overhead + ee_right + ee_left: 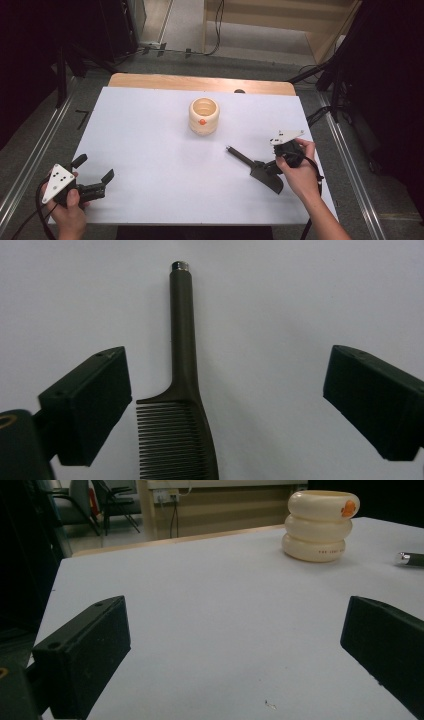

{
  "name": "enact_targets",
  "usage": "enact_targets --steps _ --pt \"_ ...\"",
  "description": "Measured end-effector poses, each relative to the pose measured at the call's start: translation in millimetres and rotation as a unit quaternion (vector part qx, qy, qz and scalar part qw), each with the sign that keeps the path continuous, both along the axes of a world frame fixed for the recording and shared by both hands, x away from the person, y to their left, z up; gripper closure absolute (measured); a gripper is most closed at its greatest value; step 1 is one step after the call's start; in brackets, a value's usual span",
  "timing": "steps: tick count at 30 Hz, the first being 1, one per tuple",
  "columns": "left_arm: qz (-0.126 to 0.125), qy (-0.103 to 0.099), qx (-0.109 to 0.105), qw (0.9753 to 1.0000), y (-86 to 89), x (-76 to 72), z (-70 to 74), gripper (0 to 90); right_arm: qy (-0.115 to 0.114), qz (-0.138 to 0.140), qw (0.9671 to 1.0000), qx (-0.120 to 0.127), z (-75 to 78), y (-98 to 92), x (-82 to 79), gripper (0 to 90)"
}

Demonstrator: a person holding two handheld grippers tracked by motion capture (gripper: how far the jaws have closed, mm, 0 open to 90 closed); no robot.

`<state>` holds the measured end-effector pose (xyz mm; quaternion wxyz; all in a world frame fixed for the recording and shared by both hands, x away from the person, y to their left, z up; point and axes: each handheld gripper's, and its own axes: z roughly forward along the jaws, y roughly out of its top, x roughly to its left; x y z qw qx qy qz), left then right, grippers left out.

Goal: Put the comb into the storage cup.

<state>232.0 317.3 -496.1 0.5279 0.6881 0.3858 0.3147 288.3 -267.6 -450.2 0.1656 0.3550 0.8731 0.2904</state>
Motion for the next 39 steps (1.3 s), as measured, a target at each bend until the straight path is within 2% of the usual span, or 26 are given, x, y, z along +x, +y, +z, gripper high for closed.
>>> enact_targets --steps 10,12,16,17,18,21,28,30,35,39 --pt "0.000 0.000 0.000 1.0000 0.1 -0.2 0.1 0.0 0.016 0.003 0.9998 -0.013 -1.5 9.5 8.7 4.1" --pt "0.001 -0.001 0.000 1.0000 0.2 -0.3 0.2 0.0 0.018 0.000 0.9995 -0.024 -2.2 11.0 10.9 6.2" --pt "0.003 -0.002 0.001 1.0000 0.3 -0.6 0.3 0.0 0.036 0.002 0.9991 -0.023 -3.2 14.1 15.2 6.3" --pt "0.003 -0.002 0.001 1.0000 0.4 -0.6 0.3 0.0 0.036 0.002 0.9991 -0.023 -3.2 14.1 15.2 6.3" --pt "0.003 -0.002 0.000 1.0000 0.4 -0.6 0.4 0.0 0.040 0.003 0.9989 -0.024 -3.1 15.3 16.2 11.1" --pt "0.003 -0.002 0.000 1.0000 0.5 -0.7 0.4 0.0 0.042 0.007 0.9988 -0.024 -3.0 16.2 17.8 11.8" --pt "0.001 -0.002 -0.002 1.0000 0.7 -0.7 0.5 0.0 0.064 0.014 0.9975 -0.026 -4.5 20.9 21.5 12.9" --pt "0.001 -0.002 -0.003 1.0000 0.8 -0.8 0.5 0.0 0.073 0.014 0.9968 -0.029 -4.9 23.3 23.1 16.9" --pt "0.001 -0.002 -0.002 1.0000 0.8 -0.7 0.4 0.0 0.085 0.022 0.9955 -0.036 -6.2 25.9 26.1 18.9" --pt "0.000 -0.001 -0.001 1.0000 0.9 -0.6 0.5 0.0 0.091 0.015 0.9953 -0.031 -6.5 28.0 28.1 29.9"
